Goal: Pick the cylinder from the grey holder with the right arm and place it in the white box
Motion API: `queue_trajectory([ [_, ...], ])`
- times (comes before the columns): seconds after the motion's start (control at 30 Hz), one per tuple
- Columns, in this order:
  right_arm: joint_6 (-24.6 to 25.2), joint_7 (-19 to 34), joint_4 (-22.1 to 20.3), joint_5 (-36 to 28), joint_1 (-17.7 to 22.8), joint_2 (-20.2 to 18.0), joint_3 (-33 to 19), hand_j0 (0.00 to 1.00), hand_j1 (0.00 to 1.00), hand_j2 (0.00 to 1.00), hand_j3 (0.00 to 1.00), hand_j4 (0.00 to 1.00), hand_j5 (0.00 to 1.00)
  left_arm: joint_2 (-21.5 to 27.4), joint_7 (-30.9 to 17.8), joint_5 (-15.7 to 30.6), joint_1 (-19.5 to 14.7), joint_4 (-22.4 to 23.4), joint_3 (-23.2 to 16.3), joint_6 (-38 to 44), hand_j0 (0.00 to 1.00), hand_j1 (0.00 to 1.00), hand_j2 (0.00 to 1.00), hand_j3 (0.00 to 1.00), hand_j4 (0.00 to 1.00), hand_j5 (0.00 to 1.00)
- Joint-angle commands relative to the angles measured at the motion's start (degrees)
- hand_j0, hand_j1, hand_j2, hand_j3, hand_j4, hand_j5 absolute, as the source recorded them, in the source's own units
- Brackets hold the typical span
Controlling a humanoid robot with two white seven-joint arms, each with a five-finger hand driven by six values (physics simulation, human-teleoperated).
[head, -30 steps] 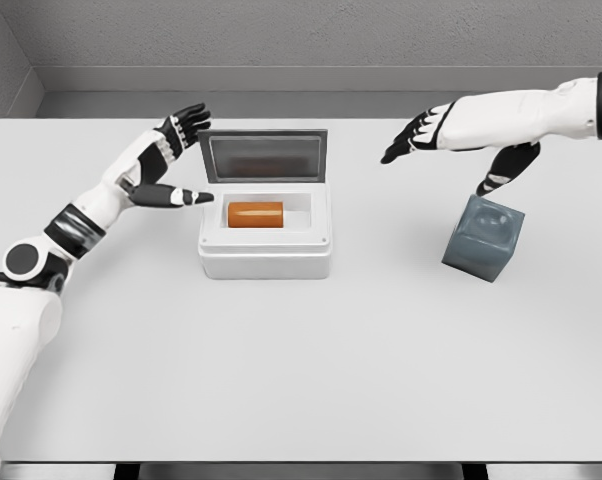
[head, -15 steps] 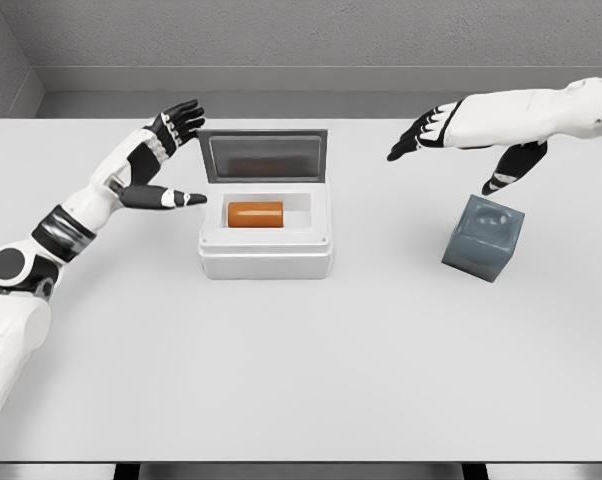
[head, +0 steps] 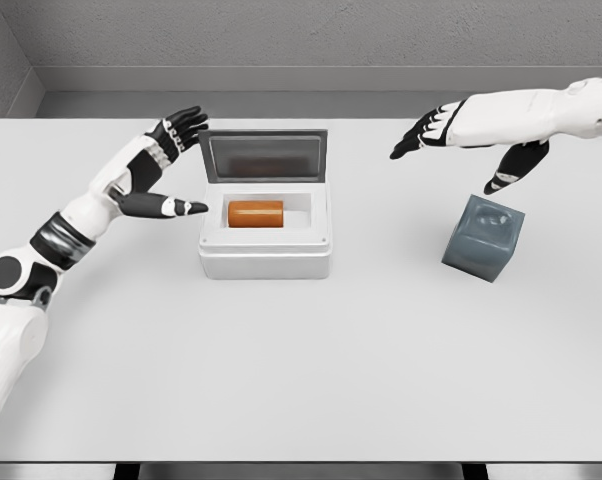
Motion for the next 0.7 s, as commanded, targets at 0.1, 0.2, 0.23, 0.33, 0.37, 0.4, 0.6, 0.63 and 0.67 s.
queue_trajectory([
  [0.1,0.15,-0.03,0.04,-0.34,0.00,-0.02,-0.27,1.00,1.00,1.00,1.00,1.00,1.00,1.43,-0.01,1.74,0.26,-2.21,-0.04,0.03,1.00,1.00,1.00,1.00,1.00,1.00],
  [0.2,0.15,-0.03,0.04,-0.34,0.00,-0.02,-0.35,1.00,1.00,1.00,1.00,1.00,1.00,1.61,-0.01,2.35,0.88,-3.36,0.04,-0.06,1.00,1.00,1.00,1.00,1.00,1.00],
  [0.23,0.15,-0.03,0.04,-0.34,0.00,-0.02,-0.35,1.00,1.00,1.00,1.00,1.00,1.00,1.87,-0.01,2.71,0.88,-3.09,0.13,0.03,1.00,1.00,1.00,1.00,1.00,1.00],
  [0.33,0.15,-0.03,0.04,-0.34,0.00,-0.02,-0.79,1.00,1.00,1.00,1.00,1.00,1.00,8.02,-0.01,1.92,0.62,0.68,0.92,4.16,1.00,1.00,1.00,1.00,1.00,1.00],
  [0.37,0.15,-0.03,0.04,-0.34,0.00,-0.02,-0.79,1.00,1.00,1.00,1.00,1.00,1.00,9.25,-0.01,2.00,0.97,1.21,1.97,4.16,1.00,1.00,1.00,1.00,1.00,1.00],
  [0.4,0.15,-0.03,0.04,-0.34,0.00,-0.02,-0.79,1.00,1.00,1.00,1.00,1.00,1.00,11.01,-0.01,2.00,1.14,1.30,2.59,4.16,1.00,1.00,1.00,1.00,1.00,1.00],
  [0.6,0.15,-0.03,-0.05,-0.34,0.00,-0.02,-0.79,1.00,1.00,1.00,1.00,1.00,1.00,15.58,-0.01,8.33,7.56,-7.39,5.05,3.55,1.00,1.00,1.00,1.00,1.00,1.00],
  [0.63,0.15,-0.03,-0.05,-0.34,0.00,-0.11,-0.79,1.00,1.00,1.00,1.00,1.00,1.00,16.20,-0.01,8.95,8.08,-8.19,5.05,3.55,1.00,1.00,1.00,1.00,1.00,1.00],
  [0.67,0.15,-0.03,-0.05,-0.34,0.00,-0.02,-0.79,1.00,1.00,1.00,1.00,1.00,1.00,16.29,-0.01,8.95,8.53,-8.45,5.05,3.55,1.00,1.00,1.00,1.00,1.00,1.00],
])
